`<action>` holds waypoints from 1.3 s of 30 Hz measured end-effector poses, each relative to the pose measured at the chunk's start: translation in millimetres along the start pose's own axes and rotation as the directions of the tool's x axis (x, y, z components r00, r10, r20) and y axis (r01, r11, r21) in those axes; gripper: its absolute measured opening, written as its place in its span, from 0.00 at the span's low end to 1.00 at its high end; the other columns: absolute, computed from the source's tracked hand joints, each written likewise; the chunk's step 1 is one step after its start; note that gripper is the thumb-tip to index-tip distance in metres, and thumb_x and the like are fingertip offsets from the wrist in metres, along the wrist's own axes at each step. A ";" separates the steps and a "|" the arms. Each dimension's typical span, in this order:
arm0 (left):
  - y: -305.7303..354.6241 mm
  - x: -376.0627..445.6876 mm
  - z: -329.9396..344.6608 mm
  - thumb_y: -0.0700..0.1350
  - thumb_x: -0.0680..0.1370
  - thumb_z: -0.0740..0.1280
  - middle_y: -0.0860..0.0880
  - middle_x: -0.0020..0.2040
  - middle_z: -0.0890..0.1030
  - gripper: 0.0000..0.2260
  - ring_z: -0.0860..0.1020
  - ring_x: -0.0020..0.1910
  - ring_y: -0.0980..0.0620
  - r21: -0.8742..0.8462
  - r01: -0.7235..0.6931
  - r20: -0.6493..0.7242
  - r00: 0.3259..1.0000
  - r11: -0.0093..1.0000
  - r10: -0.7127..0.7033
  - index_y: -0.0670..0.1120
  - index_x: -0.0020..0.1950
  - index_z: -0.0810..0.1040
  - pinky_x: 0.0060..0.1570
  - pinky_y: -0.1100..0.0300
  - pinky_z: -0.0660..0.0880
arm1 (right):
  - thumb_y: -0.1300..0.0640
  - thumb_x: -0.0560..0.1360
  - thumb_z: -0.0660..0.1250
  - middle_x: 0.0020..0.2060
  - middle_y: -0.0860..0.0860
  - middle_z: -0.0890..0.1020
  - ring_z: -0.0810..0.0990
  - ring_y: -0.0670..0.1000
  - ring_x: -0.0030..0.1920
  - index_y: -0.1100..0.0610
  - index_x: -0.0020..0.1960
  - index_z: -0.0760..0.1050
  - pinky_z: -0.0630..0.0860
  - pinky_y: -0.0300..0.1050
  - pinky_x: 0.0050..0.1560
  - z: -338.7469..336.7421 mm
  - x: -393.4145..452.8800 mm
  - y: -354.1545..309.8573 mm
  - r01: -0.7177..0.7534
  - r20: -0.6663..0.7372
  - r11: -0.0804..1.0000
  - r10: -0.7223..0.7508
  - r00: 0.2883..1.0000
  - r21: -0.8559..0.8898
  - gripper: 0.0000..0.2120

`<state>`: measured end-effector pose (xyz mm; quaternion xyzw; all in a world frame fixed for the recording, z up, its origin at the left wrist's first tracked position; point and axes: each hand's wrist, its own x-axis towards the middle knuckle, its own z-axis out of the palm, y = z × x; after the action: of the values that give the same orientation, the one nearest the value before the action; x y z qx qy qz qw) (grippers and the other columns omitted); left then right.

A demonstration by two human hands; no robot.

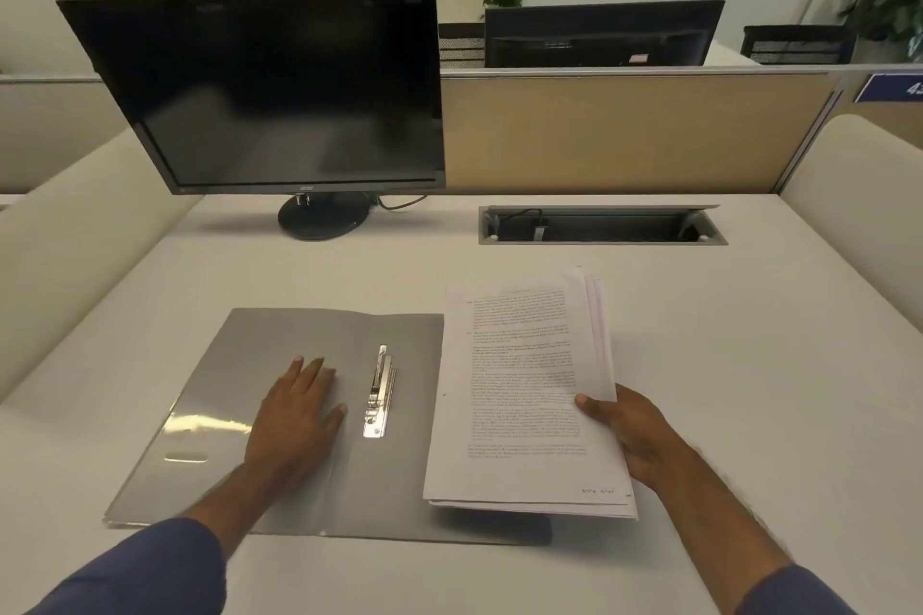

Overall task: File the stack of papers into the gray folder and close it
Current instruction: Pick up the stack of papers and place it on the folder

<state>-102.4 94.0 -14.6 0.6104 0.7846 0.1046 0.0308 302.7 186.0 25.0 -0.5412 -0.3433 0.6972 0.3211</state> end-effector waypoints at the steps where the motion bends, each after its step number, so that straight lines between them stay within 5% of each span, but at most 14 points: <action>1: -4.3 -1.1 4.2 0.59 0.79 0.55 0.46 0.78 0.65 0.30 0.58 0.79 0.44 0.021 -0.003 0.034 0.999 1.000 0.003 0.45 0.76 0.67 0.76 0.47 0.59 | 0.64 0.75 0.69 0.55 0.61 0.83 0.83 0.65 0.54 0.62 0.63 0.76 0.76 0.67 0.57 1.0 0.2 -0.4 -0.002 -0.001 1.000 0.002 1.000 -0.002 0.16; 5: -8.1 -5.5 22.3 0.66 0.76 0.41 0.50 0.81 0.55 0.38 0.50 0.81 0.49 -0.022 -0.010 0.067 0.998 1.000 0.011 0.47 0.81 0.56 0.79 0.51 0.49 | 0.64 0.75 0.68 0.56 0.61 0.83 0.82 0.66 0.55 0.63 0.63 0.75 0.75 0.67 0.59 1.4 1.2 -1.2 -0.008 -0.007 1.000 0.008 1.000 0.000 0.17; 13: 19.8 0.0 41.5 0.66 0.76 0.39 0.51 0.82 0.50 0.37 0.48 0.81 0.51 -0.105 -0.017 0.085 0.996 0.994 0.026 0.48 0.81 0.50 0.78 0.54 0.45 | 0.64 0.76 0.68 0.56 0.62 0.82 0.81 0.66 0.56 0.63 0.63 0.76 0.75 0.68 0.60 -5.3 1.0 -4.6 -0.016 -0.026 1.000 0.016 1.000 -0.008 0.16; 23: 71.1 3.7 60.3 0.58 0.84 0.51 0.52 0.82 0.48 0.29 0.46 0.81 0.52 -0.147 -0.083 0.075 0.993 0.986 0.095 0.48 0.82 0.49 0.78 0.56 0.41 | 0.66 0.75 0.68 0.56 0.62 0.83 0.81 0.66 0.55 0.65 0.63 0.76 0.75 0.67 0.60 -20.1 0.2 -6.1 -0.033 -0.047 0.999 0.032 0.998 -0.027 0.17; 35: 85.8 2.1 62.1 0.58 0.84 0.51 0.51 0.82 0.48 0.29 0.45 0.81 0.51 -0.155 -0.080 0.066 0.994 0.985 0.091 0.48 0.82 0.50 0.78 0.55 0.41 | 0.64 0.74 0.69 0.54 0.61 0.84 0.84 0.63 0.53 0.63 0.62 0.77 0.80 0.60 0.52 -32.1 0.1 0.8 -0.093 -0.007 0.995 0.093 0.996 -0.025 0.16; 39: 86.3 1.4 58.3 0.58 0.84 0.54 0.51 0.82 0.50 0.29 0.47 0.81 0.51 -0.180 -0.083 0.048 0.995 0.980 0.093 0.48 0.81 0.52 0.78 0.56 0.43 | 0.65 0.74 0.69 0.55 0.62 0.83 0.82 0.64 0.55 0.64 0.62 0.76 0.76 0.64 0.59 -32.8 1.2 7.5 -0.123 -0.013 0.992 0.123 0.992 -0.018 0.17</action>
<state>-10.4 122.8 -54.0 0.6419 0.7433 0.1581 0.1023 333.8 187.1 12.3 -0.5686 -0.3138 0.7091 0.2744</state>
